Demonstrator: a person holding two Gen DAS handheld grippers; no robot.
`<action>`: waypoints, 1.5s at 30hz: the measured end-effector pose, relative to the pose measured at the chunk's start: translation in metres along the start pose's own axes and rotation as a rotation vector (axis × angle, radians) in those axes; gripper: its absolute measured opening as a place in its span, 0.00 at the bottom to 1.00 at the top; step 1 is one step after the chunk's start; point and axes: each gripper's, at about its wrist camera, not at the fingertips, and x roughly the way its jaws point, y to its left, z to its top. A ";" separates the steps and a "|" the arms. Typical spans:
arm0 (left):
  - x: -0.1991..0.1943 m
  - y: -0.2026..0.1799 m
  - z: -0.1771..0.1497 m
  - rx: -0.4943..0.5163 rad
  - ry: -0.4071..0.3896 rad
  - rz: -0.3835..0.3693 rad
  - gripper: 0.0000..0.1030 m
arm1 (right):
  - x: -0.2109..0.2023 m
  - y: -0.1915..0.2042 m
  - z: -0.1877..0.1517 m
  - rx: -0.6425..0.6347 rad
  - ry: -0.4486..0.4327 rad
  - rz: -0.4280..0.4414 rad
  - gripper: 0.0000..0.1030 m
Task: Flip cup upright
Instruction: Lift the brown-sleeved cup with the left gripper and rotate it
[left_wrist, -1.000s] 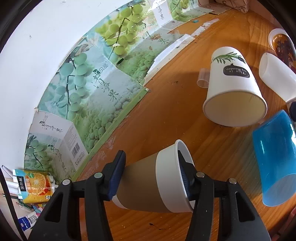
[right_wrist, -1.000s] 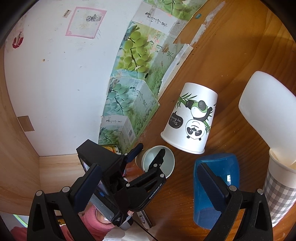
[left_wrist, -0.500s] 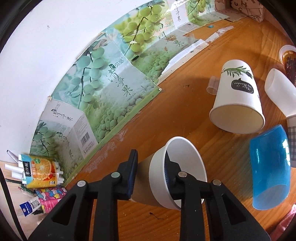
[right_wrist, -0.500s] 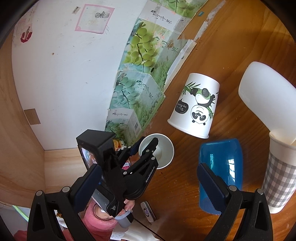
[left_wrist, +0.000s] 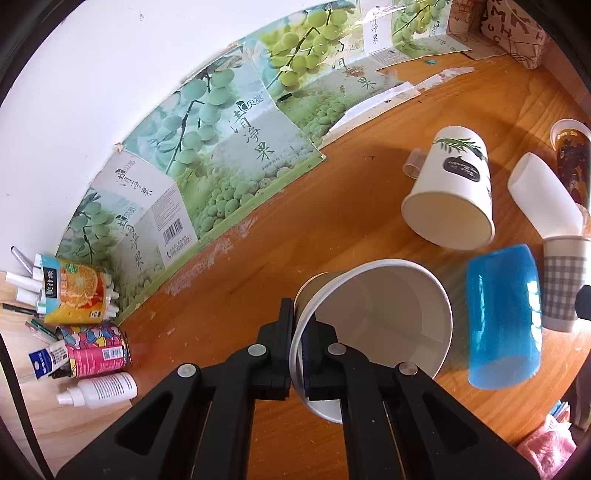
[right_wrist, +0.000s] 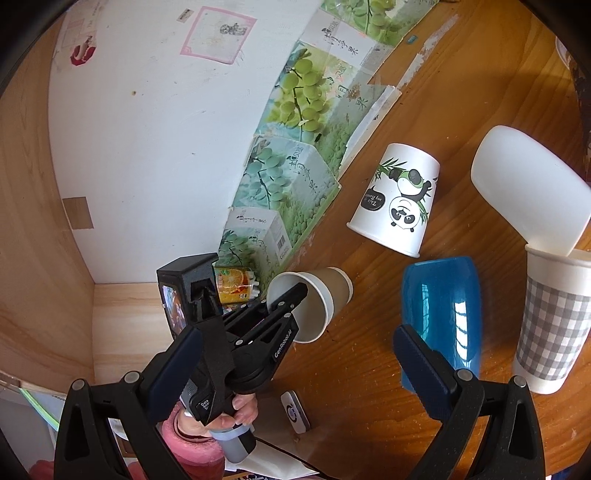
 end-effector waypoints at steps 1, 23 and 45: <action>-0.004 0.000 -0.002 -0.002 -0.004 -0.005 0.03 | -0.001 0.001 -0.002 -0.002 -0.002 0.002 1.00; -0.105 -0.047 -0.078 0.040 -0.428 -0.354 0.03 | -0.091 0.008 -0.094 -0.183 -0.220 -0.146 1.00; -0.083 -0.161 -0.079 -0.112 -0.270 -0.734 0.03 | -0.176 -0.023 -0.141 -0.698 -0.298 -0.427 1.00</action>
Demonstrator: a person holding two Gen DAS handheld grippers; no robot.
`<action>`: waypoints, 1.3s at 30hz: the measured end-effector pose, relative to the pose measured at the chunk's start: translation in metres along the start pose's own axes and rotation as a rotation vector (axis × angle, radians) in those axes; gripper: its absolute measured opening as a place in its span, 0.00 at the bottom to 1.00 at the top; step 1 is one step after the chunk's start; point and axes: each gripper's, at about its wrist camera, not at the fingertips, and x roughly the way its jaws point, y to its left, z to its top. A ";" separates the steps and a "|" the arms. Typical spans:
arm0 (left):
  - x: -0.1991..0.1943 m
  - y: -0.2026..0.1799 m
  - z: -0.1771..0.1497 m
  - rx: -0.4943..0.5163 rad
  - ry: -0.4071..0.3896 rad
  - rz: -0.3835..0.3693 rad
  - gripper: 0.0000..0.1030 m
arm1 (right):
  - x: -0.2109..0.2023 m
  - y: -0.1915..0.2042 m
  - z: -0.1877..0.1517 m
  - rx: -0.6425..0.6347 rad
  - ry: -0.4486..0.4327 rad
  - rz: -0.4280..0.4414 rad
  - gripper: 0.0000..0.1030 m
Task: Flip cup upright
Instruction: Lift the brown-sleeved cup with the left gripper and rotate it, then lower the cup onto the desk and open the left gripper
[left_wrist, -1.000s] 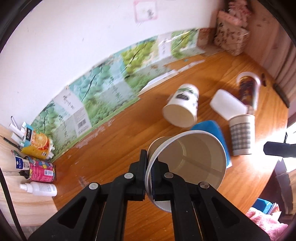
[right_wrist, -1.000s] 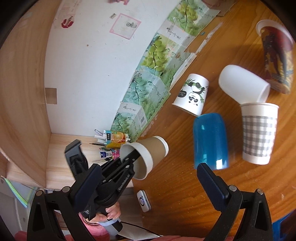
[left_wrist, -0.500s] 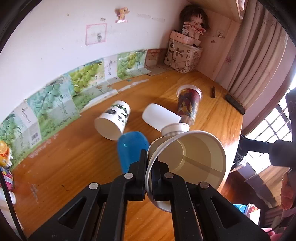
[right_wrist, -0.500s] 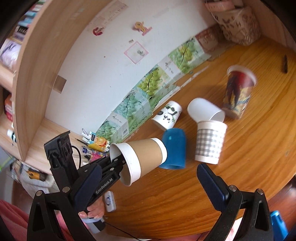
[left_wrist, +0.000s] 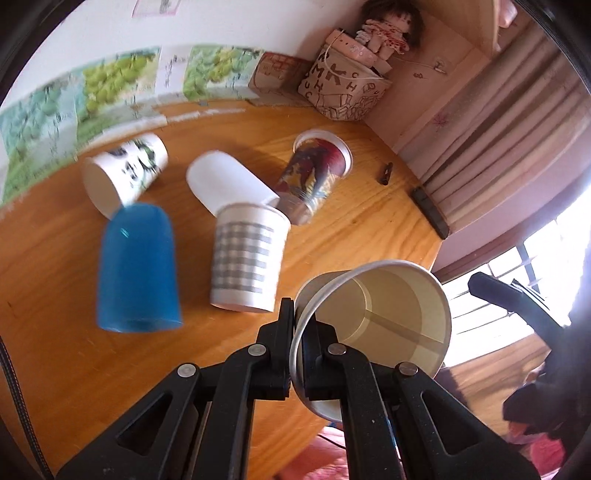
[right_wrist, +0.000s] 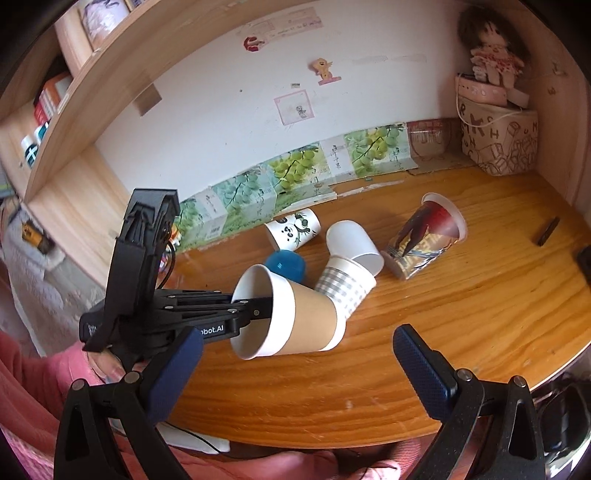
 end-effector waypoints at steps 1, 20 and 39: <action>0.004 -0.002 -0.001 -0.027 0.004 -0.011 0.03 | -0.001 -0.005 0.000 -0.019 0.010 -0.001 1.00; 0.091 -0.031 -0.030 -0.310 0.054 -0.083 0.03 | -0.004 -0.077 -0.011 -0.413 0.186 0.007 1.00; 0.080 -0.001 -0.050 -0.502 -0.028 0.062 0.55 | 0.028 -0.083 -0.017 -0.658 0.282 0.173 1.00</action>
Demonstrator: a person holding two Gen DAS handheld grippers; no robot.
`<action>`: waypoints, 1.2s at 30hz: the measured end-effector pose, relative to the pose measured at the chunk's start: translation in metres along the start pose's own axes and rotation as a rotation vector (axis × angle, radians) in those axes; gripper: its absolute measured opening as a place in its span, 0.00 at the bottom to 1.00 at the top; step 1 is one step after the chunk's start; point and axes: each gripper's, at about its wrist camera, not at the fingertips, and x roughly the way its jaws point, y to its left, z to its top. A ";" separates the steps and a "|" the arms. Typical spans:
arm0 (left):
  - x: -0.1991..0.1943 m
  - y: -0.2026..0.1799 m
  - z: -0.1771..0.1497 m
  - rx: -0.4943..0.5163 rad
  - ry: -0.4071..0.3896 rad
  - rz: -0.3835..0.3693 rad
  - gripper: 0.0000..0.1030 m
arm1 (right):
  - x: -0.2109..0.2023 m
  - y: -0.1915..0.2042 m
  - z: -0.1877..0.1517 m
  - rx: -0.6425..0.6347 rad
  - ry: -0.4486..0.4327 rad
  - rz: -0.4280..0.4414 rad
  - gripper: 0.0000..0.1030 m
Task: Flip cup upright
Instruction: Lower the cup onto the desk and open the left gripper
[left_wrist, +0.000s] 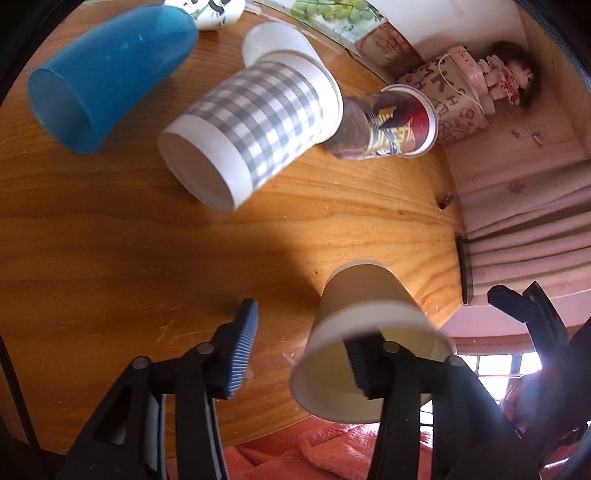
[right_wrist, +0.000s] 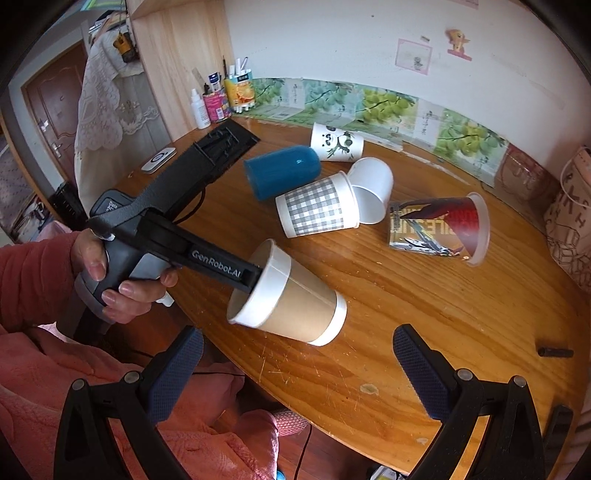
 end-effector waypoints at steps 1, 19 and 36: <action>-0.002 0.001 0.000 -0.002 -0.009 0.008 0.56 | 0.002 0.000 0.000 -0.007 0.003 0.006 1.00; -0.029 0.027 -0.022 -0.038 -0.057 0.104 0.67 | 0.033 0.023 0.005 -0.298 0.087 0.045 1.00; -0.056 0.041 -0.047 -0.094 -0.172 0.167 0.67 | 0.059 0.058 0.001 -0.827 0.130 -0.046 0.98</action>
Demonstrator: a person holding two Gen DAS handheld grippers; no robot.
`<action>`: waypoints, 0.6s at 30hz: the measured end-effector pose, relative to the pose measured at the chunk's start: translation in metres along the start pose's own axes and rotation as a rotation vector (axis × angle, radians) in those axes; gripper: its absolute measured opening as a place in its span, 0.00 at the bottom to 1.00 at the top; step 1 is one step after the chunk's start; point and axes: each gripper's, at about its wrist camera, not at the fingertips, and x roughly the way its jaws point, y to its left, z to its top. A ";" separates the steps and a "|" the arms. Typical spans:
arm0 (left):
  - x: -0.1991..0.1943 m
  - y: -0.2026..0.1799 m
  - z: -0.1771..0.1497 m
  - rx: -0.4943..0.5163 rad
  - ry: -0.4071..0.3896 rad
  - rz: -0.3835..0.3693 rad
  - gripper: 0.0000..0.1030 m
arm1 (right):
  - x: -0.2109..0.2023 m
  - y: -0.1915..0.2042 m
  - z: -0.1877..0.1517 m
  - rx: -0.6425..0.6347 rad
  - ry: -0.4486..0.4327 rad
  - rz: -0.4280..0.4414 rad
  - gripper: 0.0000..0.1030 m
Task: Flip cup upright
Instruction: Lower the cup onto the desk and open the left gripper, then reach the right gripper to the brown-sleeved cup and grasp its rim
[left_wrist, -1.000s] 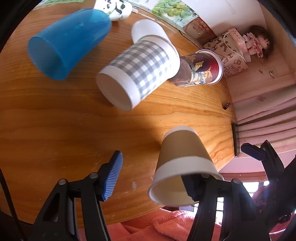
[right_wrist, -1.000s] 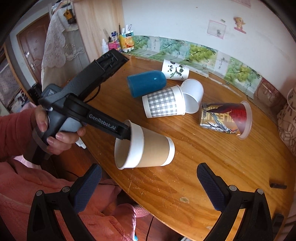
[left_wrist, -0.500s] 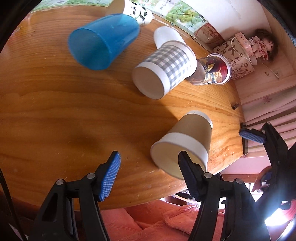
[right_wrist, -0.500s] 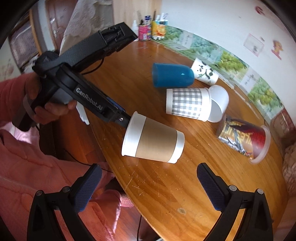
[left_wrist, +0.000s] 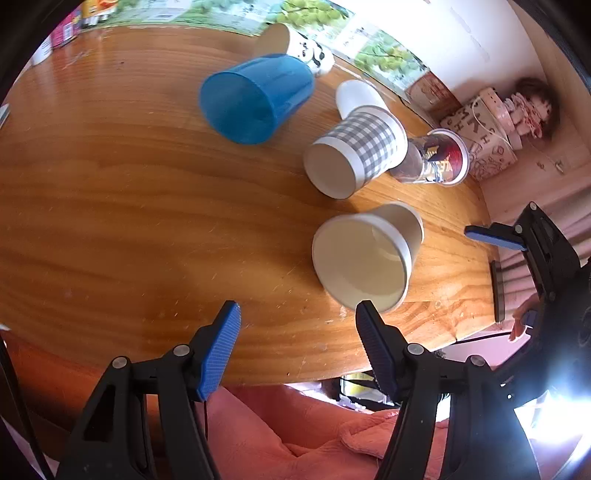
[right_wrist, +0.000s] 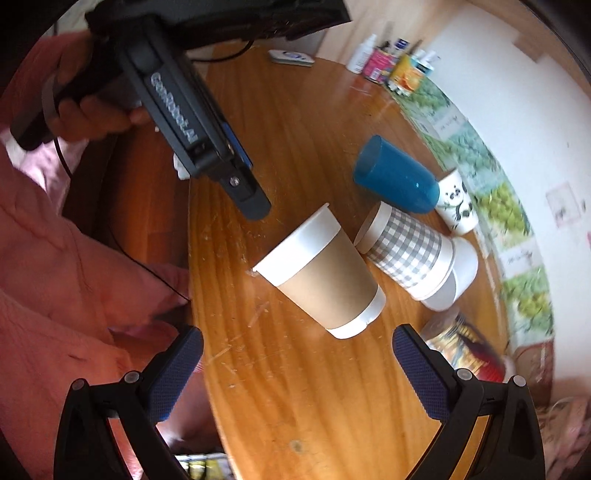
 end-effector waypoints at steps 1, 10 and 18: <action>-0.002 0.001 -0.002 -0.007 -0.007 0.004 0.67 | 0.002 0.001 0.001 -0.027 0.003 -0.004 0.98; -0.013 0.011 -0.018 -0.092 -0.089 0.055 0.67 | 0.017 0.008 0.015 -0.172 0.005 -0.030 0.97; -0.023 0.009 -0.020 -0.040 -0.170 0.148 0.67 | 0.028 0.005 0.033 -0.217 0.006 -0.060 0.97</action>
